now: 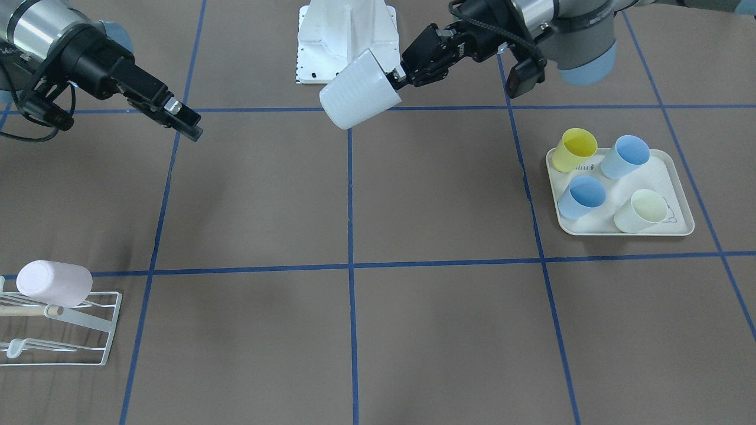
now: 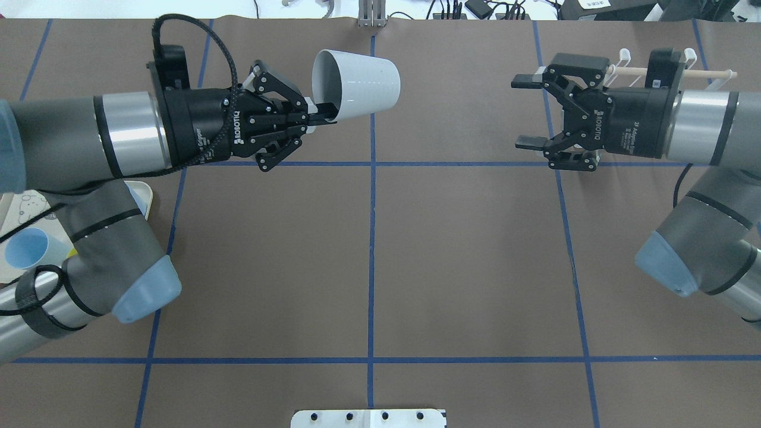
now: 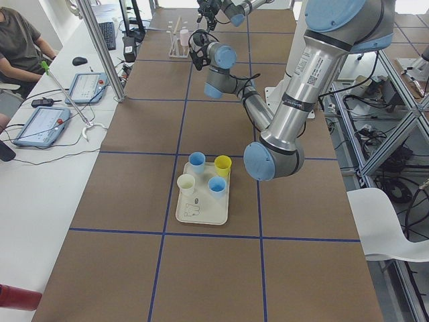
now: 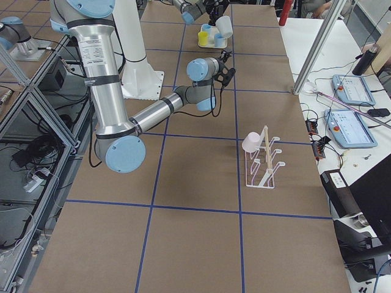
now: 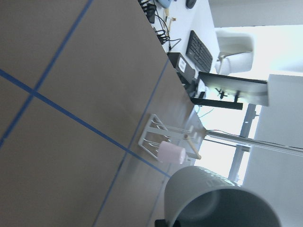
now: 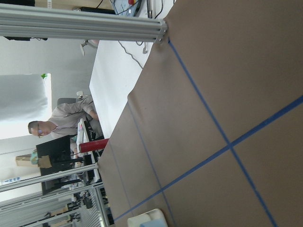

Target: Transfer IKEA cup to right arm and place on rack

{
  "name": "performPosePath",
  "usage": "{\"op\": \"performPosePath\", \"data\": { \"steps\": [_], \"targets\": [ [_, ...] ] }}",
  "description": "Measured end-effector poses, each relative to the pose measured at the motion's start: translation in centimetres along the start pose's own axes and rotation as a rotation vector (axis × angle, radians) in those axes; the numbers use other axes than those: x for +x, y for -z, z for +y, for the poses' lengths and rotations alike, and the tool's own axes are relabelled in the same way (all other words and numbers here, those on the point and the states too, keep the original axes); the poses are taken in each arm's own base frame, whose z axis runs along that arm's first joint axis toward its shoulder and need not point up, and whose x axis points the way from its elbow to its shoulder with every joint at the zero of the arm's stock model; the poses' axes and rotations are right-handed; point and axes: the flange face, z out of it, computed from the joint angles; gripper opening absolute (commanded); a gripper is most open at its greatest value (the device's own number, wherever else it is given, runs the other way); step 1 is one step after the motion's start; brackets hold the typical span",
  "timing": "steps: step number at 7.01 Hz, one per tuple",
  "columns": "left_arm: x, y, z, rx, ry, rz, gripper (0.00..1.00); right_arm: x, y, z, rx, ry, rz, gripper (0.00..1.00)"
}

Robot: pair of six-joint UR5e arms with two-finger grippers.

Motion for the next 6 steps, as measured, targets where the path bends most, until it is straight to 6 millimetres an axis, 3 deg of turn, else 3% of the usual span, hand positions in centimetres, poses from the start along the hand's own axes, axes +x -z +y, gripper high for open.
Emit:
{"op": "performPosePath", "data": {
  "steps": [2, 4, 6],
  "targets": [
    [-2.1, -2.1, 1.0, -0.043, 0.047, 0.077, 0.00, -2.6, -1.9, 2.1, -0.040, -0.199, -0.069, 1.00],
    [-1.8, -4.6, 1.6, -0.063, 0.056, 0.100, 0.00, -3.0, -3.7, 3.7, -0.041, -0.316, -0.128, 1.00],
    [-1.3, -5.8, 2.1, -0.074, 0.056, 0.105, 0.00, -2.9, -4.7, 4.5, -0.043, -0.345, -0.148, 1.00]
  ]
}}
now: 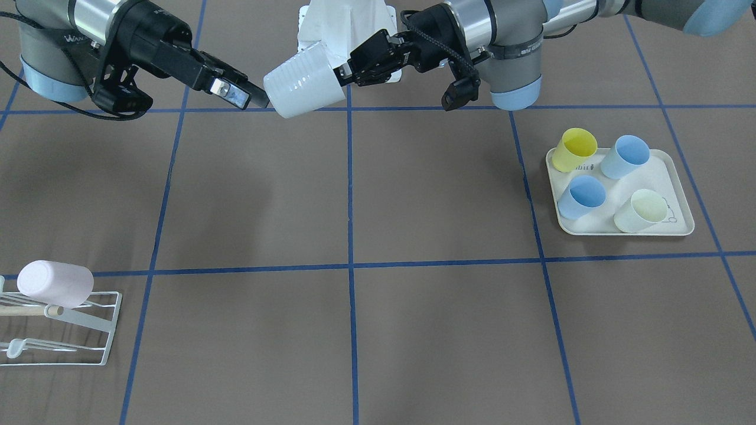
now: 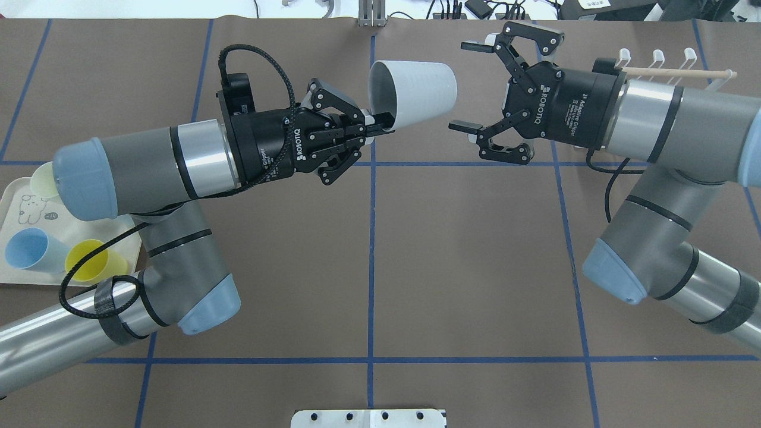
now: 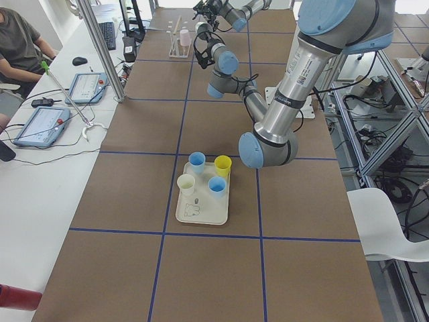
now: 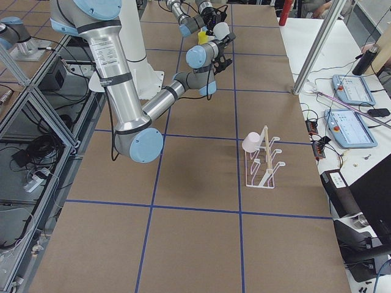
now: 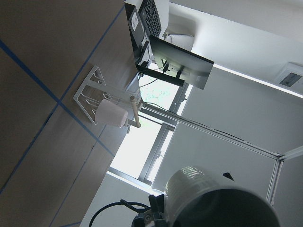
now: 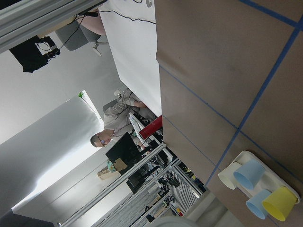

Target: Transfer IKEA cup to right arm and place on rack

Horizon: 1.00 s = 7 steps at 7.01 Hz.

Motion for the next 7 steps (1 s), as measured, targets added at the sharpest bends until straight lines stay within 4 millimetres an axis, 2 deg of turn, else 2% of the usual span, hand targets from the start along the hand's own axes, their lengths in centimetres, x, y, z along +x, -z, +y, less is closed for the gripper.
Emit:
{"op": "performPosePath", "data": {
  "steps": [4, 5, 6, 7],
  "targets": [
    [0.1, -1.7, 0.2, -0.004, -0.005, -0.002, 0.00, 0.6, -0.5, 0.2, -0.001, -0.010, 0.003, 0.99],
    [0.1, -2.2, 0.1, -0.004, -0.004, -0.003, 0.00, 0.6, -0.5, 0.2, -0.002, -0.011, 0.003, 0.78],
    [0.0, -2.4, 0.1, -0.004, -0.004, -0.004, 0.04, 0.7, -0.4, 0.3, -0.004, -0.011, 0.004, 0.27],
    [-0.1, -2.5, 0.1, -0.002, -0.004, -0.007, 0.52, 0.6, -0.4, 0.4, -0.005, -0.011, 0.003, 0.00]
  ]
}}
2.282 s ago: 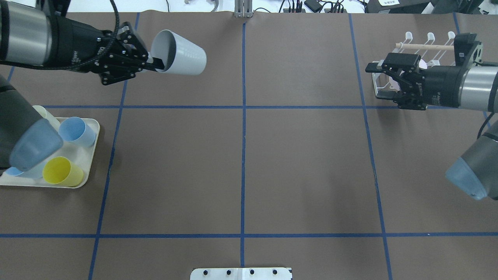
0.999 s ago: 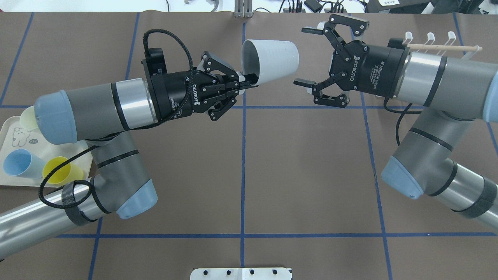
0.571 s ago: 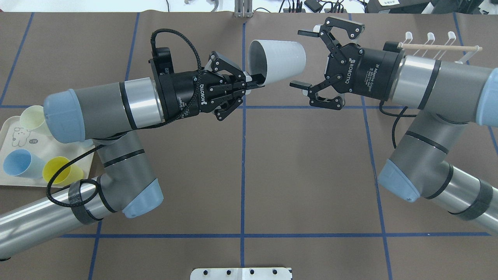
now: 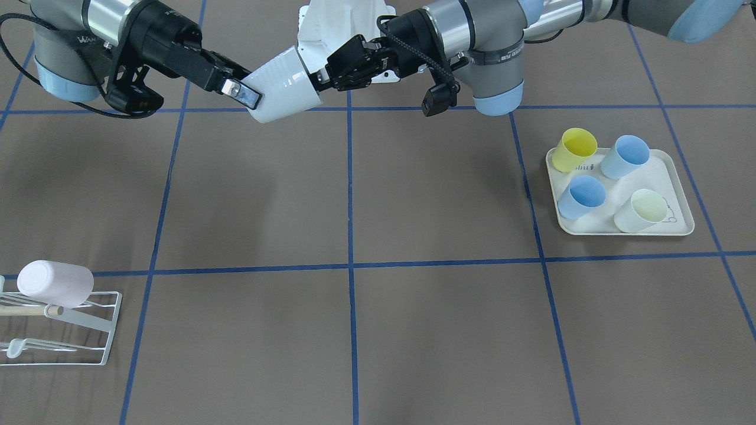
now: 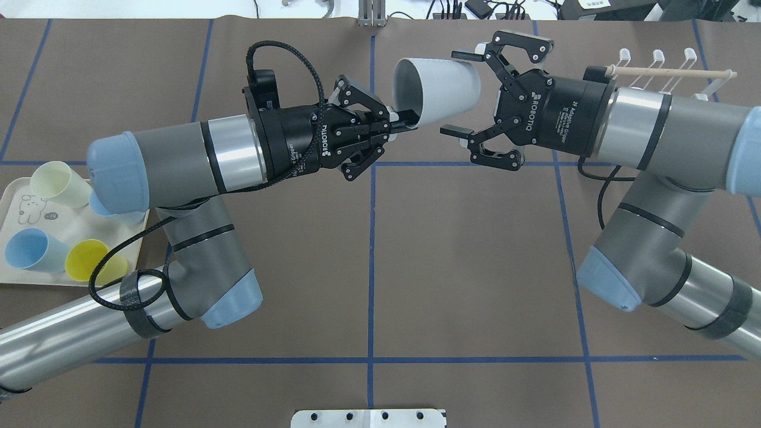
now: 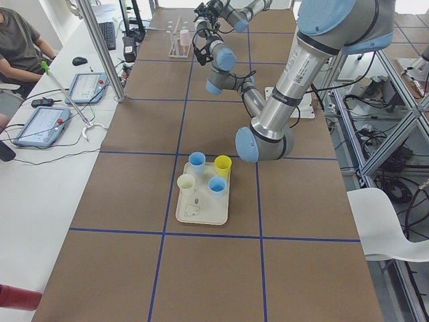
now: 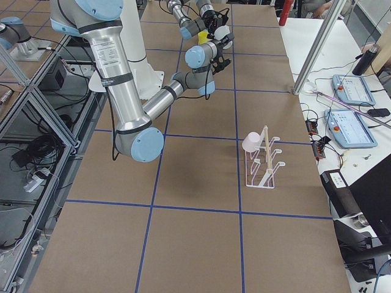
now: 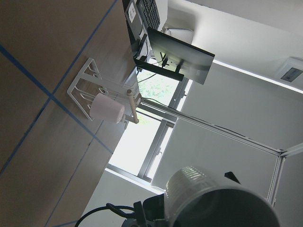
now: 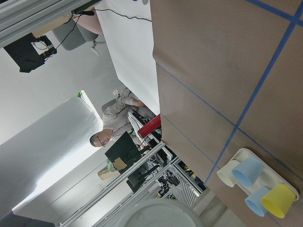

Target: Transfer IKEA cup to right arm and place on rack

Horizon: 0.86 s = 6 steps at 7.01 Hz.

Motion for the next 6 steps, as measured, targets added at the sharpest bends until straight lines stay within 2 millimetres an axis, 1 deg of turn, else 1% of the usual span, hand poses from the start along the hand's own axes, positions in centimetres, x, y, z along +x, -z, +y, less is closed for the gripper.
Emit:
{"op": "performPosePath", "data": {
  "steps": [1, 2, 4, 5, 6],
  "targets": [
    [-0.1, -0.1, -0.1, 0.001, 0.000, -0.003, 0.81, 0.0, 0.1, 0.0, 0.000, -0.001, 0.000, 0.00],
    [-0.1, -0.1, -0.1, 0.000, -0.002, -0.006, 0.99, 0.0, 0.1, 0.1, -0.002, -0.002, 0.000, 0.00],
    [0.1, 0.2, -0.1, -0.001, -0.010, -0.006, 0.99, 0.0, 0.4, -0.4, 0.009, 0.008, 0.001, 0.00],
    [0.2, 0.3, -0.3, 0.003, -0.014, -0.005, 0.99, -0.1, 1.2, -1.5, 0.033, 0.045, 0.005, 0.00],
    [0.2, 0.5, -0.7, 0.011, -0.026, -0.008, 0.99, -0.1, 3.1, -3.8, 0.086, 0.143, 0.025, 0.00]
  ]
}}
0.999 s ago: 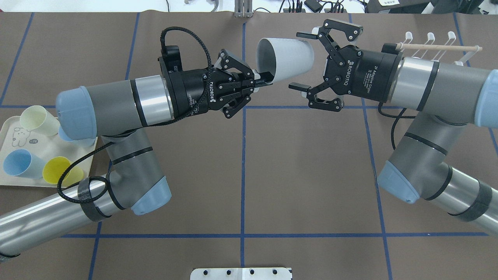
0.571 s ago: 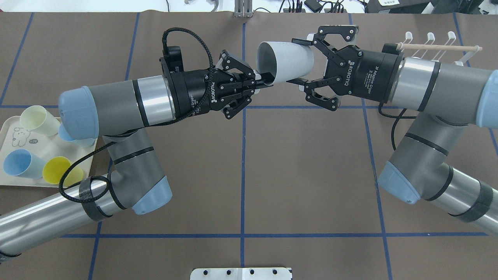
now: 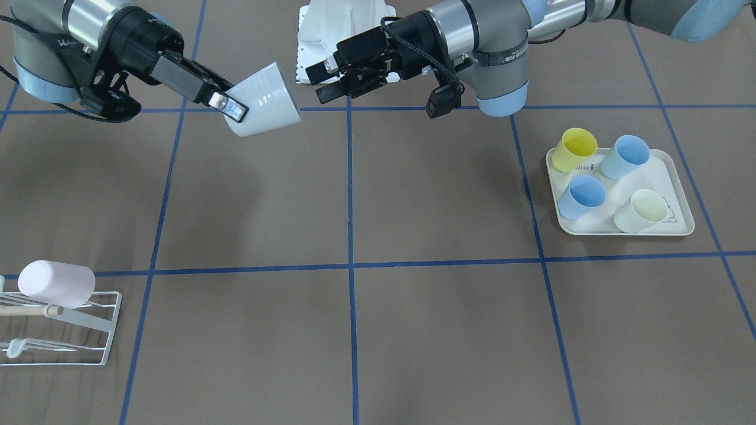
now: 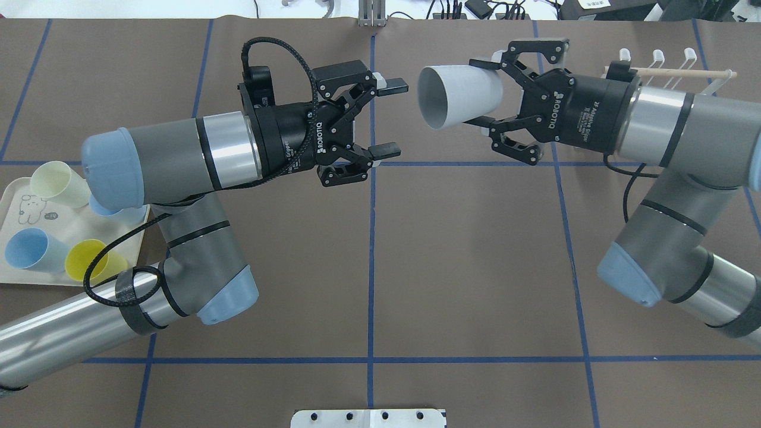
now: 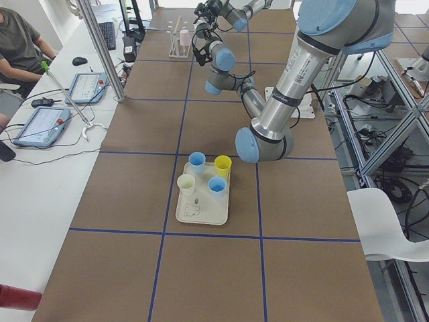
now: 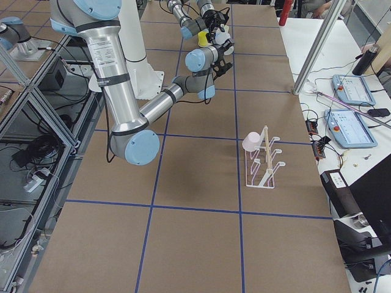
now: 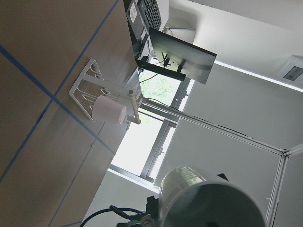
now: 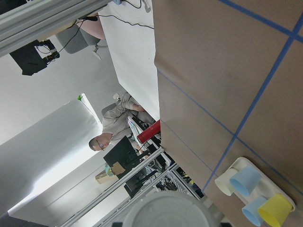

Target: Transfer IKEA cup to right arm and place on rack

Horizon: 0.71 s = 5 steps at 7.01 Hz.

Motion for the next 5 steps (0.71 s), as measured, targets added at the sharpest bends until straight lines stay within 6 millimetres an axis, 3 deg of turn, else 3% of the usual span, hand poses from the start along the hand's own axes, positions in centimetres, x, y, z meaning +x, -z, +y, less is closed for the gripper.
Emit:
{"op": "performPosePath", "data": {
  "steps": [3, 5],
  "targets": [
    [-1.3, -0.3, -1.8, 0.083, -0.169, -0.103, 0.99, 2.1, 8.5, -10.6, 0.248, 0.552, 0.147, 0.00],
    [-1.8, -0.6, -2.6, 0.114, -0.236, -0.152, 0.99, 0.7, 13.7, -17.3, 0.426, 0.824, 0.245, 0.00]
  ]
}}
